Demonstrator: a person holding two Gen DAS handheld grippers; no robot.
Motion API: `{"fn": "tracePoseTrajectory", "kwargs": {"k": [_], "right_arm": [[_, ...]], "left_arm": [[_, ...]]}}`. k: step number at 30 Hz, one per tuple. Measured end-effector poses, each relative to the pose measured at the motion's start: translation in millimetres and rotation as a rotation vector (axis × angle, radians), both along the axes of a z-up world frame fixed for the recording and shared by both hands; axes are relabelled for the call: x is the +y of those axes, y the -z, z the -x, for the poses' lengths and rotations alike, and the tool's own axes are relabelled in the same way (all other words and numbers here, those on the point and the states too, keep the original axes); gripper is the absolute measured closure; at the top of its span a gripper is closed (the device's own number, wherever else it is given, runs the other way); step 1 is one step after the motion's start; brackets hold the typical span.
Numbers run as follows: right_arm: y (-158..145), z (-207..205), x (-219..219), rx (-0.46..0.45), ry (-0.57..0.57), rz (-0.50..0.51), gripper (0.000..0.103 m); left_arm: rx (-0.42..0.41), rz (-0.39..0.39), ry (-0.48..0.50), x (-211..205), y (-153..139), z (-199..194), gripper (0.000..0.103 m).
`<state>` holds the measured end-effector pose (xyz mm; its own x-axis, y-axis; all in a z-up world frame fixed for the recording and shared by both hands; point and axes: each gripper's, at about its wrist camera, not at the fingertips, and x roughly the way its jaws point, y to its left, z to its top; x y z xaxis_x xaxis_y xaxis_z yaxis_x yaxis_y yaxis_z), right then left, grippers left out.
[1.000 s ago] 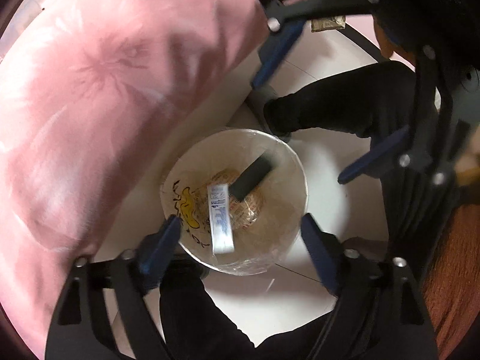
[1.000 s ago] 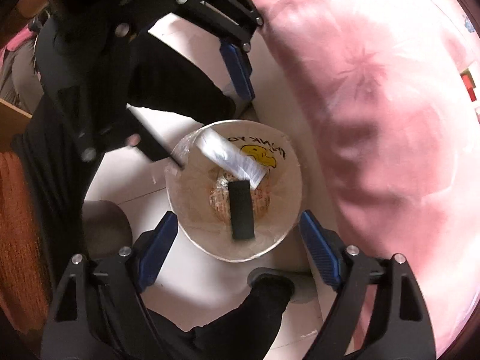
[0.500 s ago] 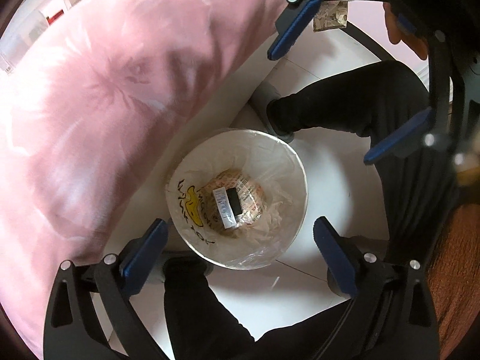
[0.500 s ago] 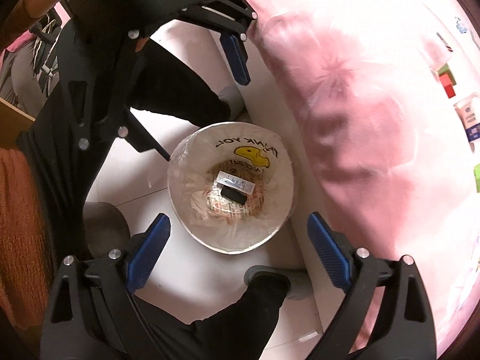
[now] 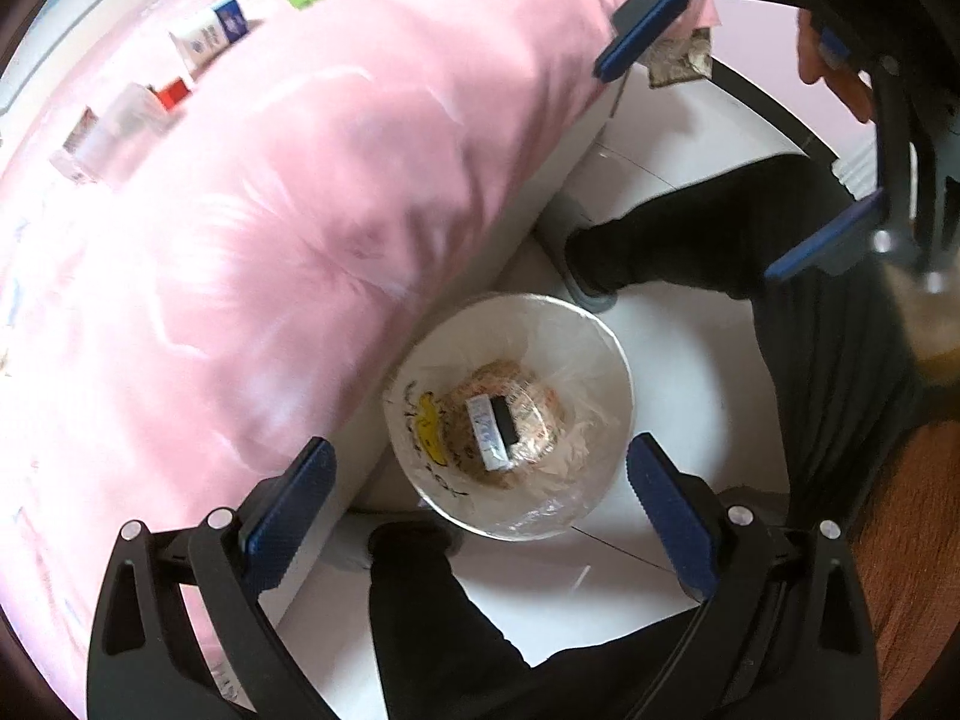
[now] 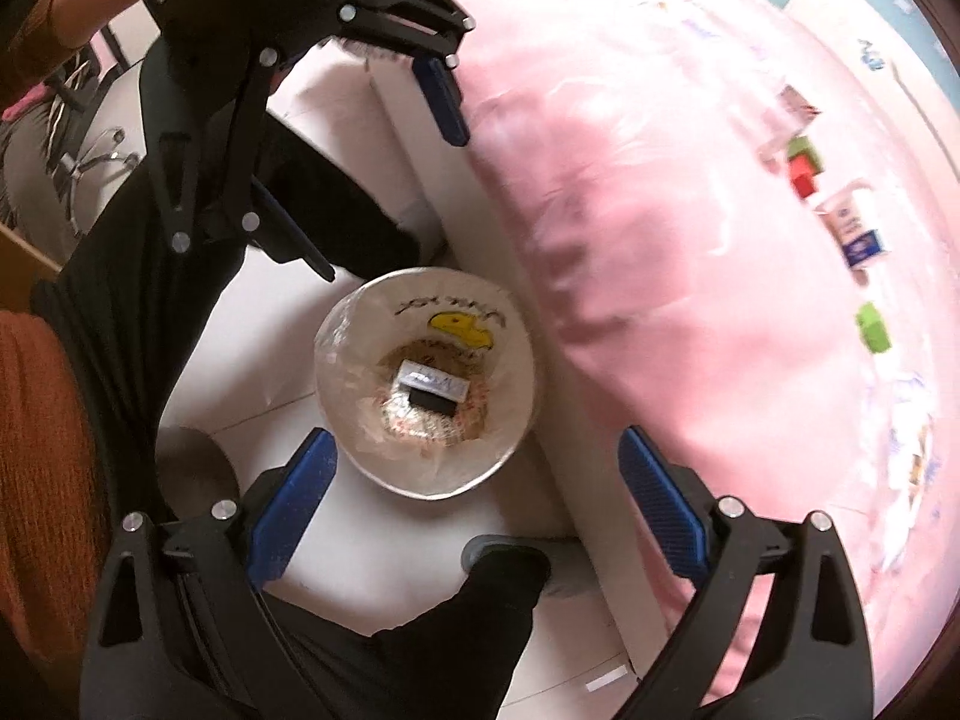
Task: Collect trash
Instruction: 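Move the left tool to the clear plastic cup while the right tool reaches the white yogurt cup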
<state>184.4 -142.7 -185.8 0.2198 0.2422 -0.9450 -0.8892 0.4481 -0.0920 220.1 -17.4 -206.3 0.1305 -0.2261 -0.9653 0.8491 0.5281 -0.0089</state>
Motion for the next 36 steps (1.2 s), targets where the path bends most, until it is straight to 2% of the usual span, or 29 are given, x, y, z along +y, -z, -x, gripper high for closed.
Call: {"fn": "tracePoseTrajectory", "kwargs": {"k": [3,9,15,17,21,26,32,36], "right_arm": [[-17,-7,-9,-0.030,0.061,-0.033,0.010],[-54,-23,-31,-0.152,0.152,-0.075,0.008],[-79,-48,-48,-0.306,0.340,-0.098,0.008],[-84,-59,-55,-0.325,0.398,-0.115,0.008],[-97,-78,-68,-0.314,0.459,-0.182,0.008],[-108,-101,-82,-0.263,0.467,-0.243,0.008],[-111,-122,-83,-0.242,0.416,-0.207,0.008],[-111,-137,-83,-0.211,0.360,-0.213,0.008]], "left_arm": [[-0.028,0.006,-0.025,-1,-14,-5,0.004],[-0.098,0.049,-0.095,2,-46,-26,0.004],[-0.198,0.098,-0.196,9,-75,-51,0.004],[-0.222,0.117,-0.226,12,-84,-59,0.004],[-0.273,0.133,-0.275,19,-98,-76,0.004],[-0.290,0.142,-0.286,22,-110,-92,0.004],[-0.301,0.135,-0.257,22,-119,-108,0.004],[-0.277,0.143,-0.222,20,-120,-121,0.004]]}}
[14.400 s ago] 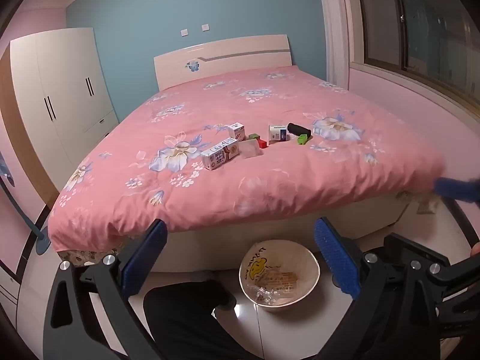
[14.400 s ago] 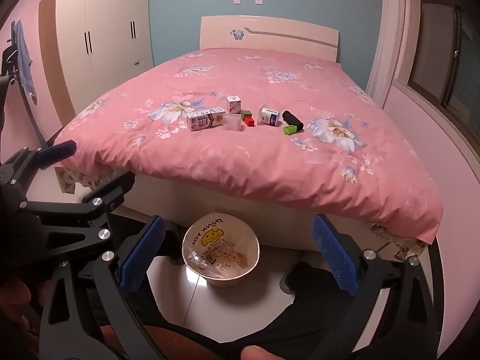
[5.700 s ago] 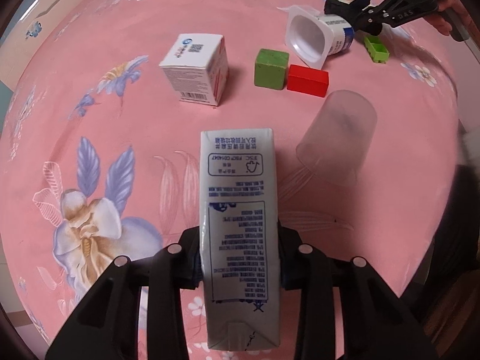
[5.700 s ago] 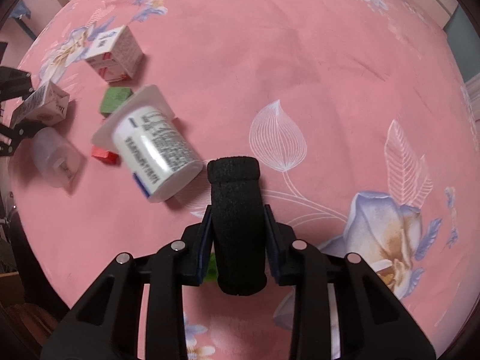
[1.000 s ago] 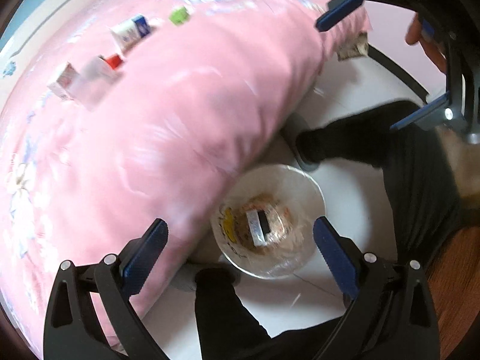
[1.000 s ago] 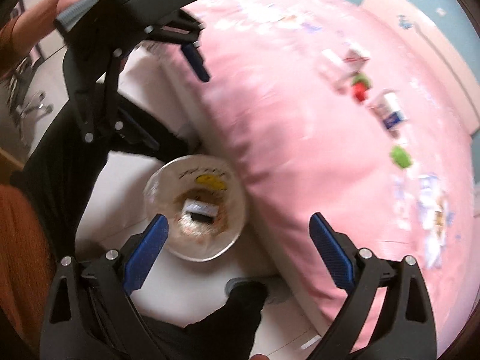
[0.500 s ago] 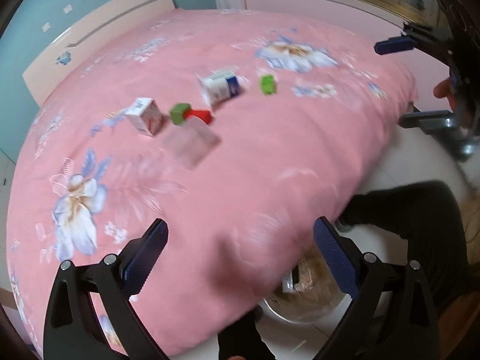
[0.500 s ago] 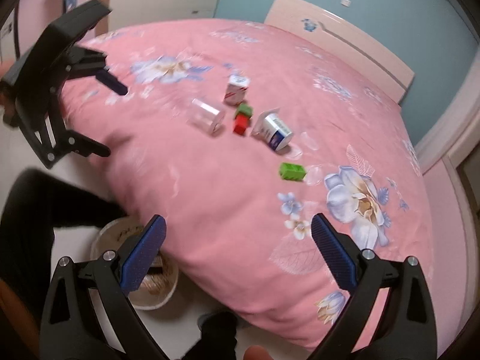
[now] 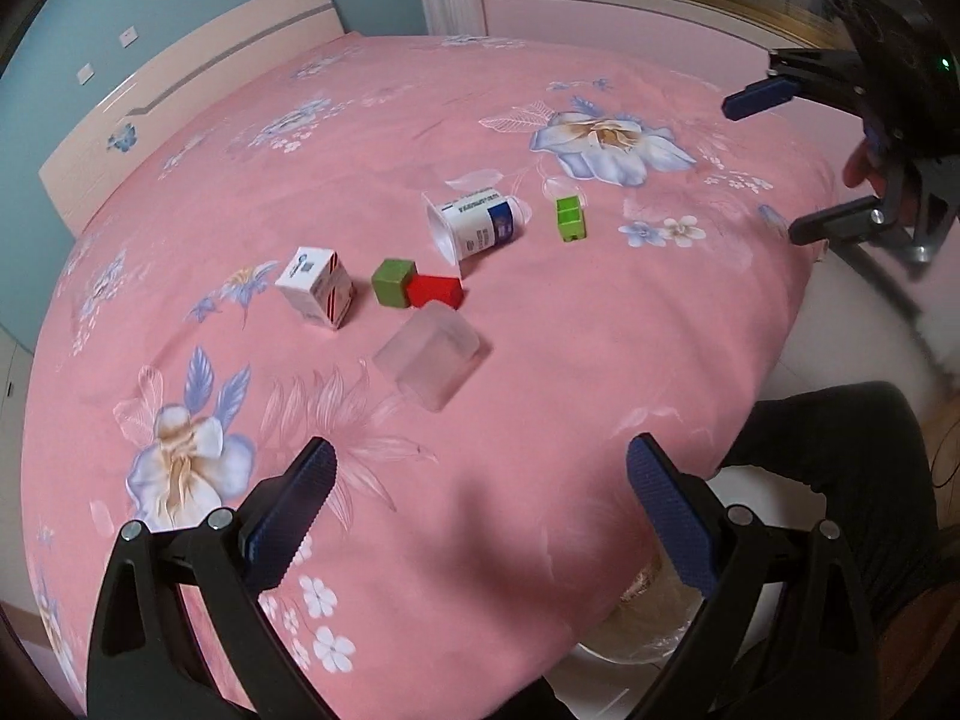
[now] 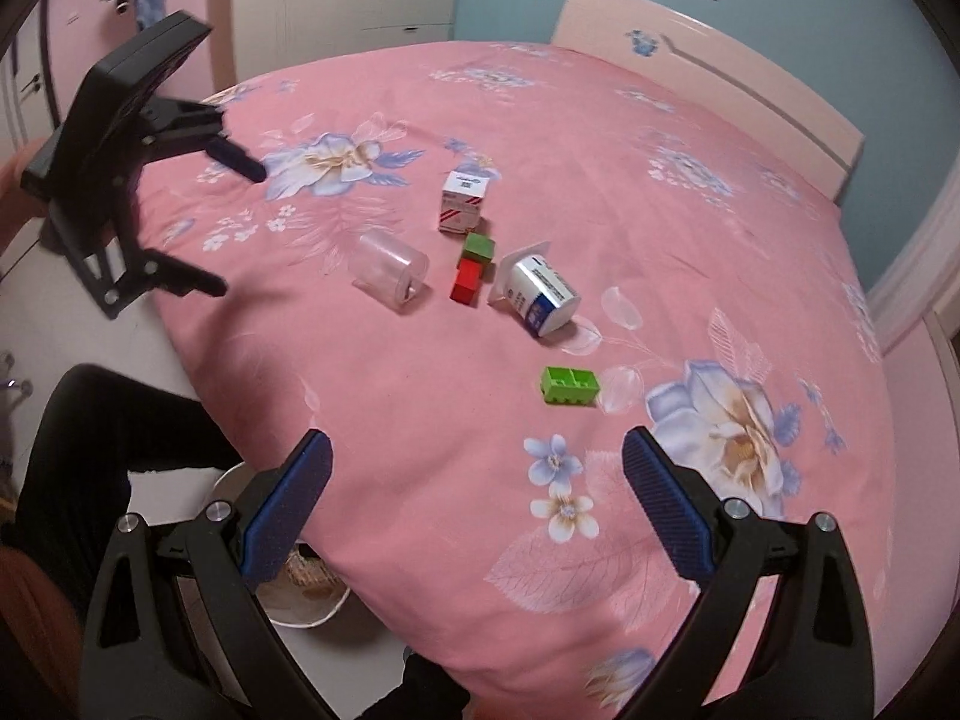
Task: Collect trash
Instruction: 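Move the left tool to the clear plastic cup while the right tool reaches the white yogurt cup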
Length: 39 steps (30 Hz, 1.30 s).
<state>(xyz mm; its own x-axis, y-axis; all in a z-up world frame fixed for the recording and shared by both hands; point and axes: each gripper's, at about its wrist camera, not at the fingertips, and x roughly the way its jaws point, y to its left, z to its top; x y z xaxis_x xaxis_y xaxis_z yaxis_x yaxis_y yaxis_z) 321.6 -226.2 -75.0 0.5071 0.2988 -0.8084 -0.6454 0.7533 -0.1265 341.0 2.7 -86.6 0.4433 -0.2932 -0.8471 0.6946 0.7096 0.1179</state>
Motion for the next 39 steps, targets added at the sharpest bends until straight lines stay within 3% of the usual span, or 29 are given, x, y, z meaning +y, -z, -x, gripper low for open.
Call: {"fn": "tracePoseTrajectory", "kwargs": {"k": [9,15,26,39], "right_arm": [[18,-45,1,0.014,-0.111,0.065,0.008],[35,-78,1,0.064,-0.223,0.097,0.008],[59,-123,9,0.148,-0.291,0.120,0.008],[90,-176,41,0.181,-0.316,0.147,0.008]], "left_arm": [[0.022,0.073,0.110,1,-1,-34,0.004],[0.028,0.033,0.183,-3,11,-56,0.004],[0.087,-0.030,0.244,-21,47,-86,0.004],[0.138,-0.058,0.282,-31,72,-108,0.004]]}}
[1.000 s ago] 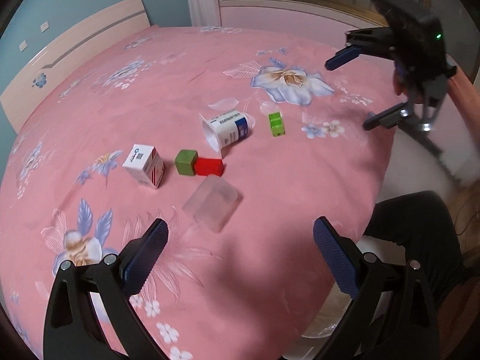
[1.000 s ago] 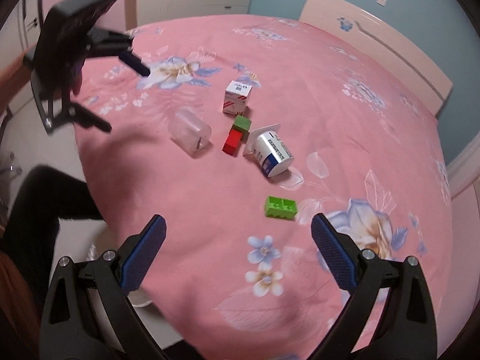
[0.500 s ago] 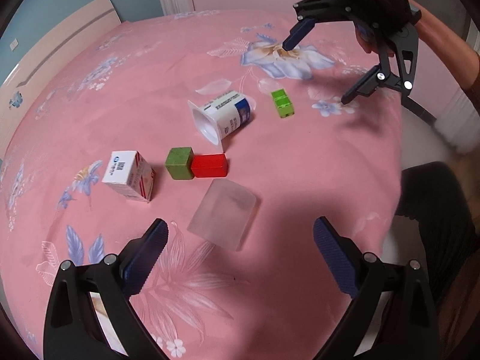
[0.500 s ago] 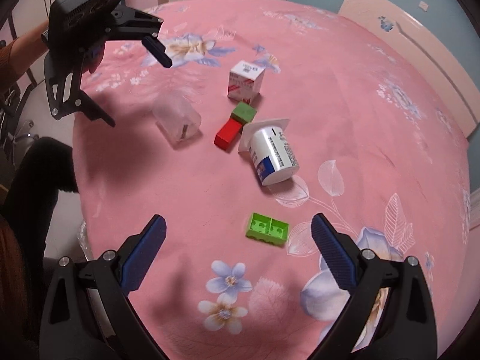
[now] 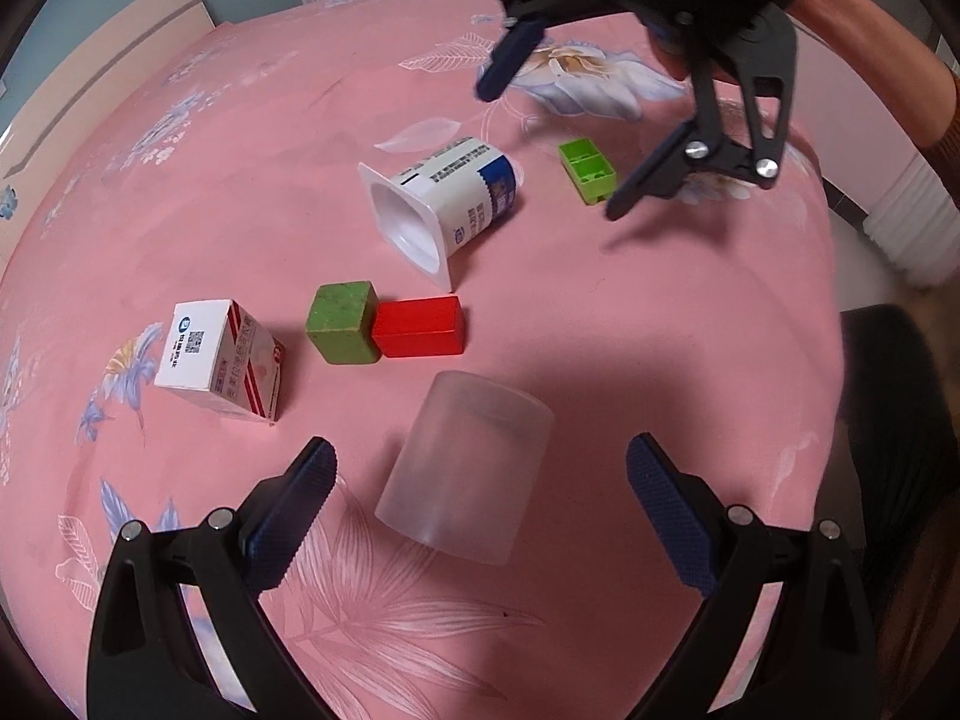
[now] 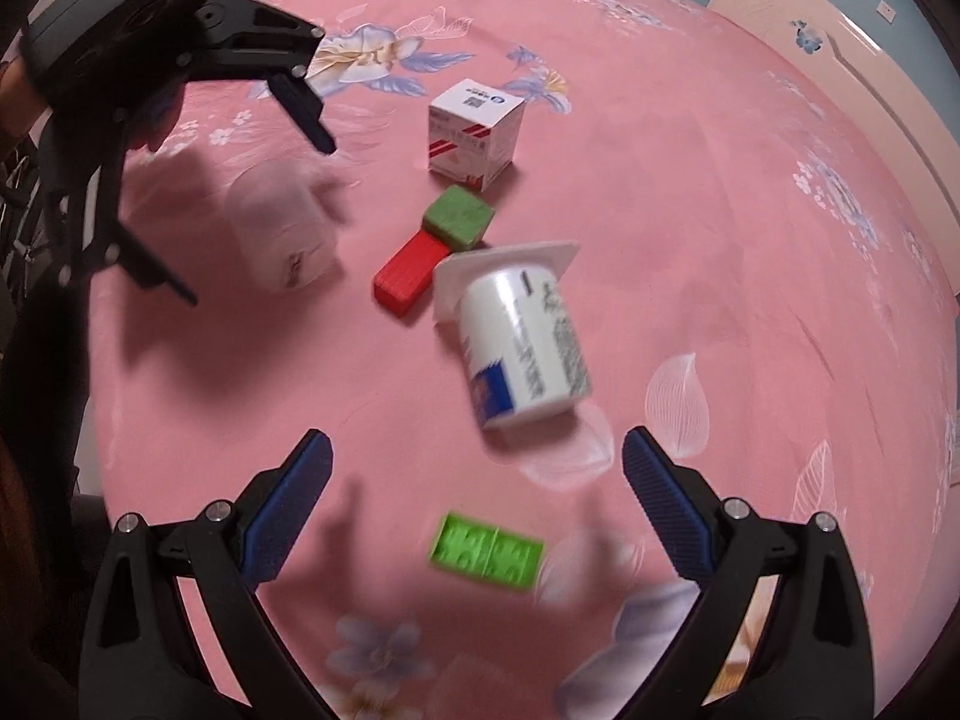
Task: Collect trash
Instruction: 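Close the left tool on the clear cup while the right tool closes on the yogurt cup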
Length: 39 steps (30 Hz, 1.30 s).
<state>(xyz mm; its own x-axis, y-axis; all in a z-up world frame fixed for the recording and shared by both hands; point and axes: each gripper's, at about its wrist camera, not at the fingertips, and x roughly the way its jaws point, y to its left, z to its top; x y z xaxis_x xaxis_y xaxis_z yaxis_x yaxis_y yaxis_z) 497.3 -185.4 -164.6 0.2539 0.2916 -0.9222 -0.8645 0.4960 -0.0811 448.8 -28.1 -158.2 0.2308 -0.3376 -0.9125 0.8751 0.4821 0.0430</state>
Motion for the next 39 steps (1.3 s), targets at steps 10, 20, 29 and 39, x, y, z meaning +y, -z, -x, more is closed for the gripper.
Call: {"fn": "tracePoseTrajectory", "kwargs": {"k": [10,20,29,39], "right_arm": [[19,-30,20,0.009,-0.005,0.004,0.008],[33,-36,25,0.042,-0.025,0.010,0.045],[34,-30,26,0.058,-0.035,0.005,0.054],[19,-10,21,0.059,-0.052,-0.002,0.054]], "left_arm": [[0.006,0.001,0.012,-3,7,-7,0.011],[0.023,-0.005,0.023,-5,16,-2,0.042],[0.027,0.000,0.027,-1,15,0,0.045],[0.012,0.001,0.029,1,3,5,0.046]]}}
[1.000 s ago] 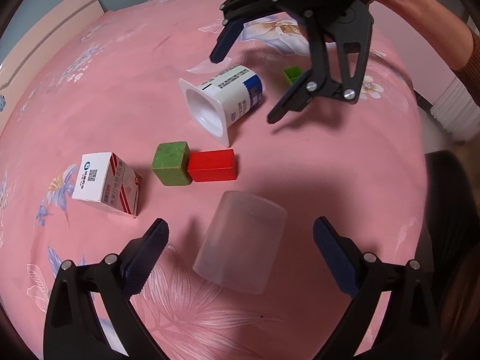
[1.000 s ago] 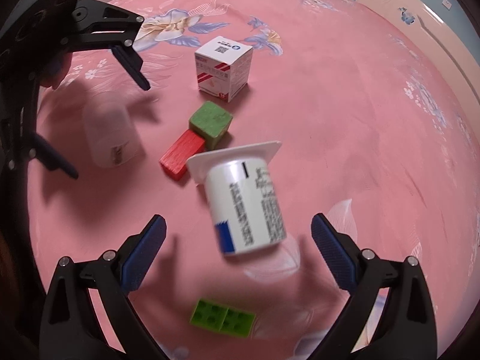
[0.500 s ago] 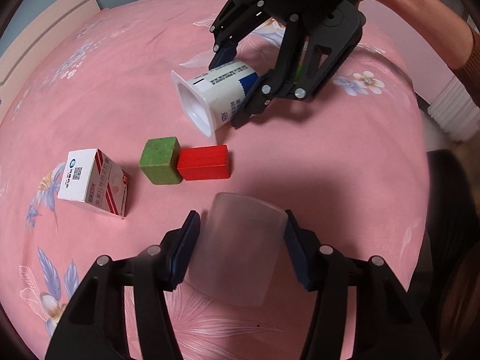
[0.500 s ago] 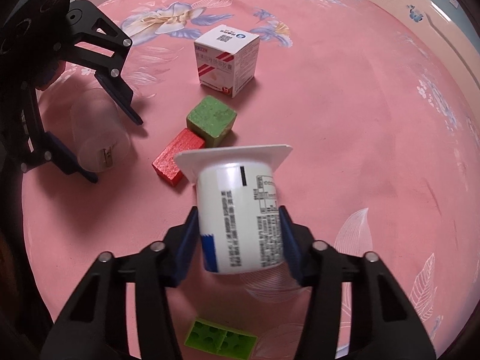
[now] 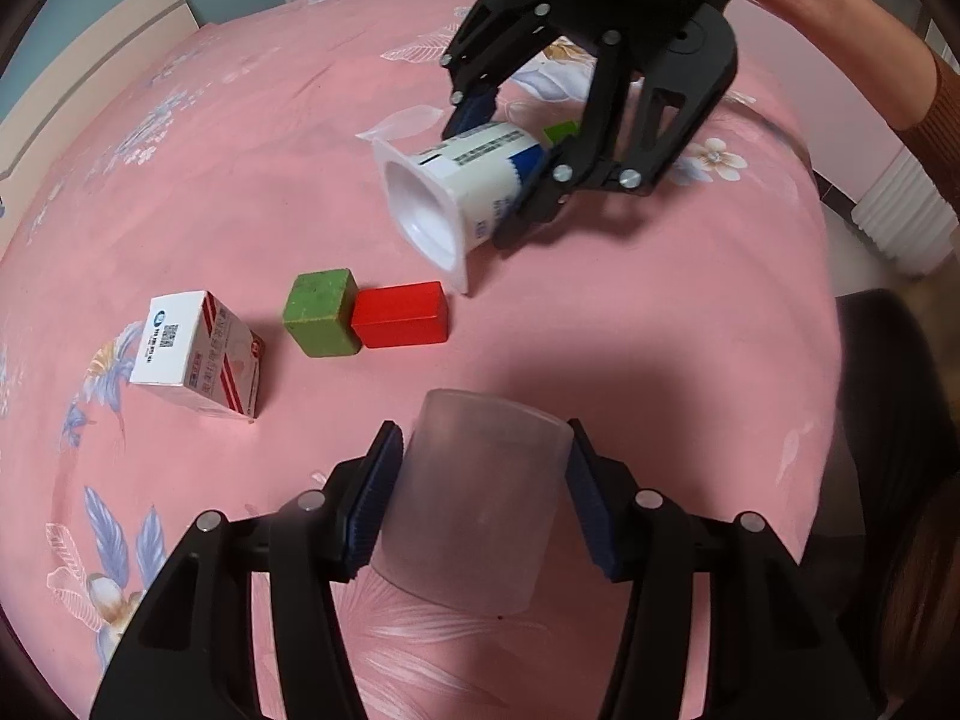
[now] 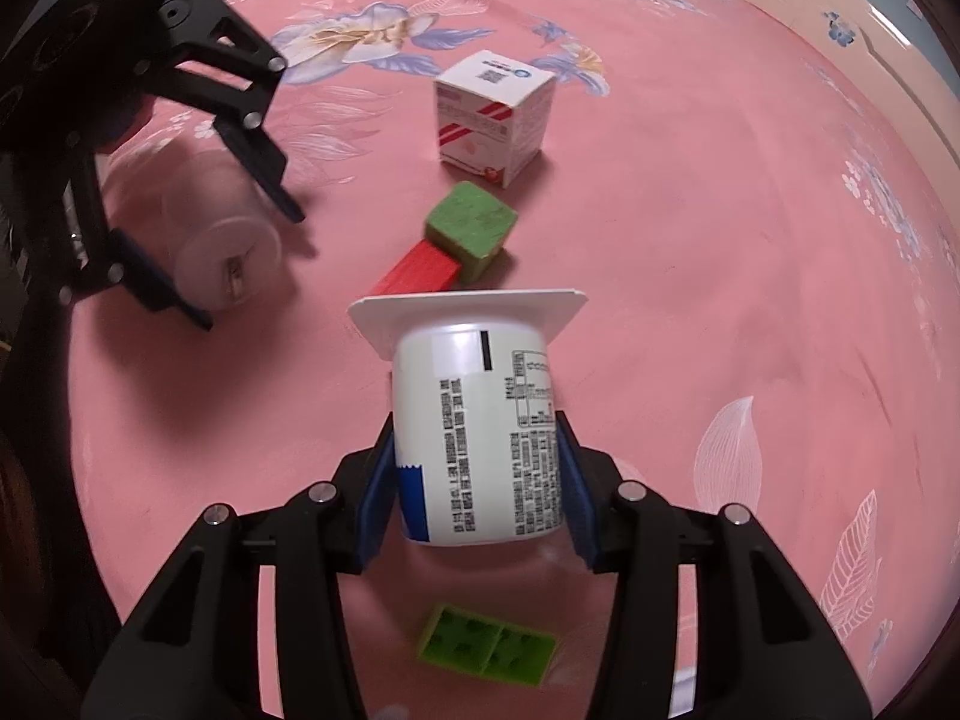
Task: Collect trash
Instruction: 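Close the left tool on the clear cup while the right tool closes on the yogurt cup, then carry the clear cup in the left tool and yogurt cup in the right tool toward the bowl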
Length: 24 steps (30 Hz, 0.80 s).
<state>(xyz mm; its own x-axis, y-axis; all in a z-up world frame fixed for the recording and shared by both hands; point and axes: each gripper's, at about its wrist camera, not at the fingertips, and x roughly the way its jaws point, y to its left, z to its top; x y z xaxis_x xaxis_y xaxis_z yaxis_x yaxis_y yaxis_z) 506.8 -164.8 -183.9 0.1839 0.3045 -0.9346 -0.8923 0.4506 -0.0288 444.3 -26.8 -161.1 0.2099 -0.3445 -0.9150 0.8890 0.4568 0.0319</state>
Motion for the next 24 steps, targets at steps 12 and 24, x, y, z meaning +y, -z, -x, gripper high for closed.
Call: {"fn": "tracePoseTrajectory", "kwargs": {"k": [12,24], "right_arm": [[-57,74,-5,-0.094,-0.080,-0.027,0.054],[-96,159,-10,-0.124,-0.141,-0.006,0.054]], "left_arm": [[-0.058,0.009,0.006,0,-39,31,0.046],[-0.093,0.008,0.041,-1,-69,83,0.046]]}}
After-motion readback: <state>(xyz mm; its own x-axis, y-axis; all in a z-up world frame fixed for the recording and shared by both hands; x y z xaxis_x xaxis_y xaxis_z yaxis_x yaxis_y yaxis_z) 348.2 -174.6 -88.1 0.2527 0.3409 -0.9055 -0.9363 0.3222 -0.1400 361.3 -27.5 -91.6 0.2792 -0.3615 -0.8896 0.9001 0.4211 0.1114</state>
